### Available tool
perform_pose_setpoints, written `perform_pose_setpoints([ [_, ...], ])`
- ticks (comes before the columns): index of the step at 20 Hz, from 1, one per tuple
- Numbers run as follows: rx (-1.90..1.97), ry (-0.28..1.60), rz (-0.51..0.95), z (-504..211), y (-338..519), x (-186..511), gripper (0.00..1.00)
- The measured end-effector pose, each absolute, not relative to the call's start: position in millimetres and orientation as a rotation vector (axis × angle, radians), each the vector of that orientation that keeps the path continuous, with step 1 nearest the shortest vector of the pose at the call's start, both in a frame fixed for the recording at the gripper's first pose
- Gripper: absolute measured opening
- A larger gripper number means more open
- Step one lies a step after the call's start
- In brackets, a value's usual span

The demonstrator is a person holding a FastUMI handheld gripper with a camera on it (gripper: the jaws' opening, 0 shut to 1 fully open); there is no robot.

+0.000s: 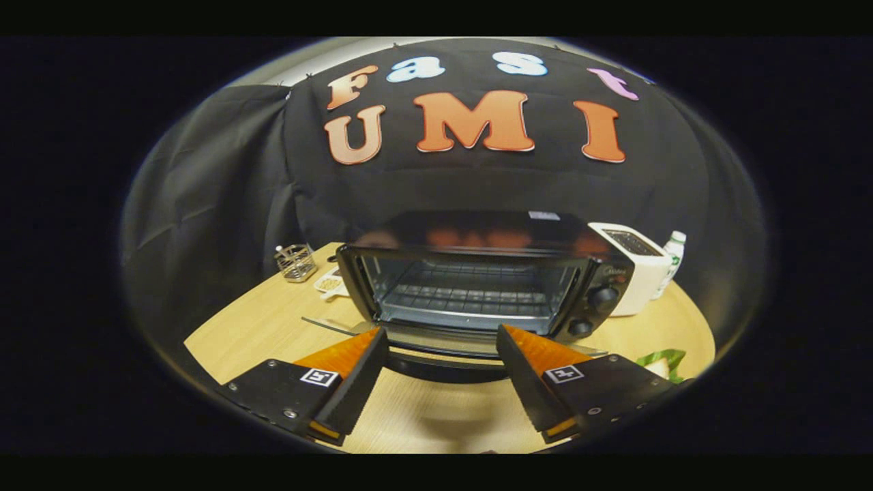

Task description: Open the toaster oven, put the food inside, and close the toaster oven door.

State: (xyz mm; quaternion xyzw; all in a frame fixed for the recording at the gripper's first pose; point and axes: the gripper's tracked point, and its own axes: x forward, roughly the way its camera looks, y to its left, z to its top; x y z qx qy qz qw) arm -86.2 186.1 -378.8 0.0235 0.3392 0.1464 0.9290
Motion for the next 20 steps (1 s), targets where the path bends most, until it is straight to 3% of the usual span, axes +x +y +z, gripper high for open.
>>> perform_pose_setpoints([
  [11, 0.087, 1.002, 0.234, -469.8, 161.6, -123.0, 0.9],
  [20, 0.134, 0.975, 0.253, -424.6, 124.2, -134.9, 0.88],
])
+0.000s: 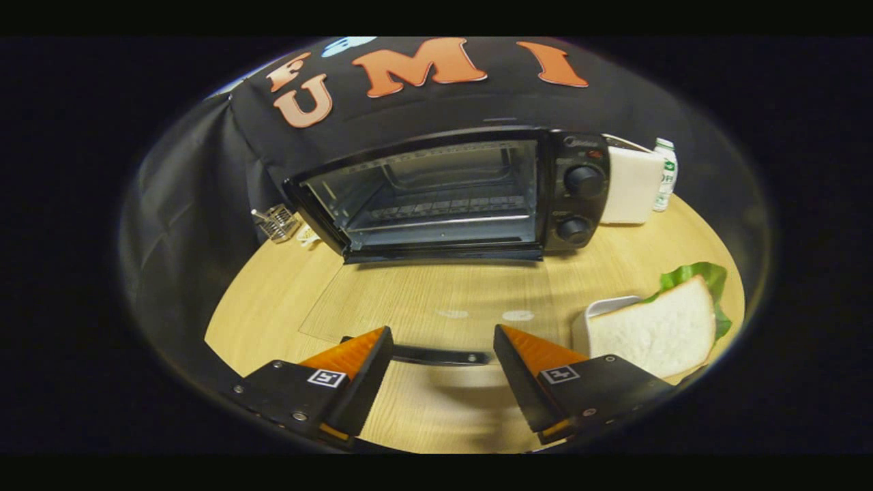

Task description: Open the toaster oven, put the food inside, and close the toaster oven door.

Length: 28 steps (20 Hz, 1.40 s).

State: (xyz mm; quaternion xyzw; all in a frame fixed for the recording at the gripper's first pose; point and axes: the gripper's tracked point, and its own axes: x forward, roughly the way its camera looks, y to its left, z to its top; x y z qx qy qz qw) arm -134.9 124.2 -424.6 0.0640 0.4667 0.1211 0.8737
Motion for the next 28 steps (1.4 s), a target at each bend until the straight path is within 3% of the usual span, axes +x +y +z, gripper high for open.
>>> perform_pose_setpoints([
  [6, 0.13, 0.892, 0.183, -371.4, 30.2, -126.5, 0.99],
  [12, 0.054, 0.888, 0.127, -377.3, -60.6, -110.2, 0.99],
  [22, 0.328, 1.1, 0.166, -454.5, -53.1, -131.0, 0.97],
  [24, 0.367, 1.114, 0.182, -453.9, -47.1, -133.1, 0.92],
  [28, 0.495, 1.129, 0.181, -438.8, -39.5, -132.6, 0.62],
])
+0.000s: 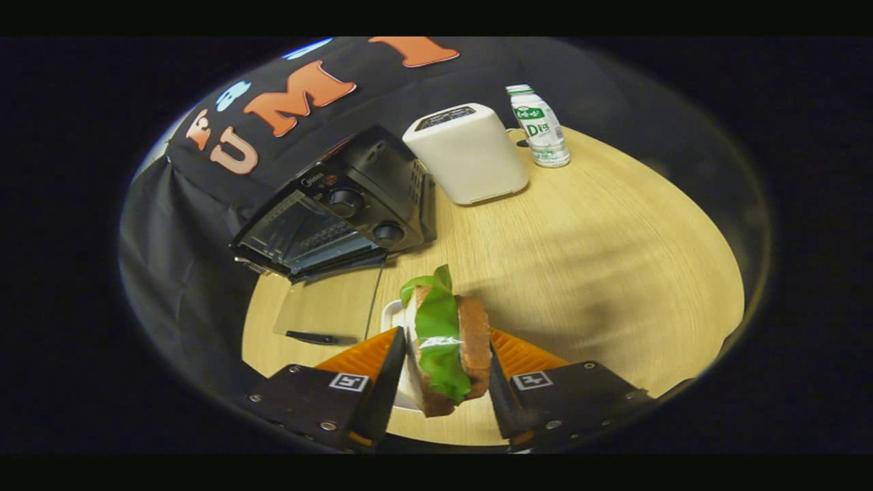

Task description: Open the toaster oven, put the food inside, and close the toaster oven door.

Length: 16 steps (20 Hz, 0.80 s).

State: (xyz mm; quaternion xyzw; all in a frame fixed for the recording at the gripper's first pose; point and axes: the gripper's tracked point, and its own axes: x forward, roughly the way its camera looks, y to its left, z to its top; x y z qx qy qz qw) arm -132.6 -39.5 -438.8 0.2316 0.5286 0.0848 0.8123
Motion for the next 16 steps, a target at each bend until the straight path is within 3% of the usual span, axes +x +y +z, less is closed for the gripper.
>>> perform_pose_setpoints([
  [1, 0.525, 1.113, 0.169, -432.4, -39.6, -128.5, 0.49],
  [3, 0.511, 1.1, 0.149, -426.8, -44.5, -128.6, 0.39],
  [16, 0.61, 0.964, 0.242, -347.8, 31.9, -92.2, 0.39],
])
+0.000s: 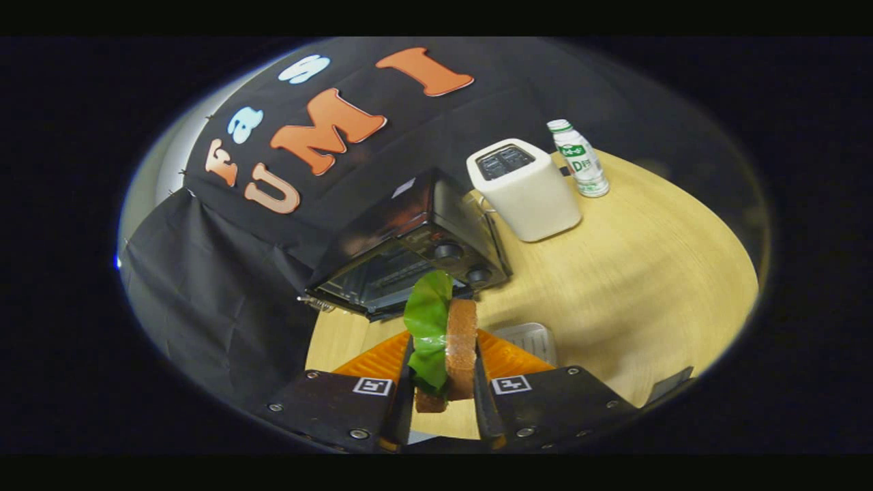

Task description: Open the toaster oven, put the food inside, and close the toaster oven door.

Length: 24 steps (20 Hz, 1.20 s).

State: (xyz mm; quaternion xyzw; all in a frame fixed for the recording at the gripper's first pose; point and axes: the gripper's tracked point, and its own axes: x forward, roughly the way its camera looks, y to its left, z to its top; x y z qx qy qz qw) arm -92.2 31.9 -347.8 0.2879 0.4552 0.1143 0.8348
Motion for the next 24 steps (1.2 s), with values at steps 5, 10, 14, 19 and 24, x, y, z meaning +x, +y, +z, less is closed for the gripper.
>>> perform_pose_setpoints([
  [5, 0.666, 0.955, 0.305, -344.7, 87.9, -74.3, 0.39],
  [10, 0.725, 0.919, 0.317, -350.3, 137.9, -50.4, 0.39],
  [14, 0.826, 0.882, 0.283, -360.4, 164.6, -29.0, 0.39],
  [19, 0.916, 0.861, 0.23, -387.6, 190.2, -8.6, 0.39],
  [24, 0.969, 0.805, 0.16, -408.6, 193.2, 15.6, 0.39],
])
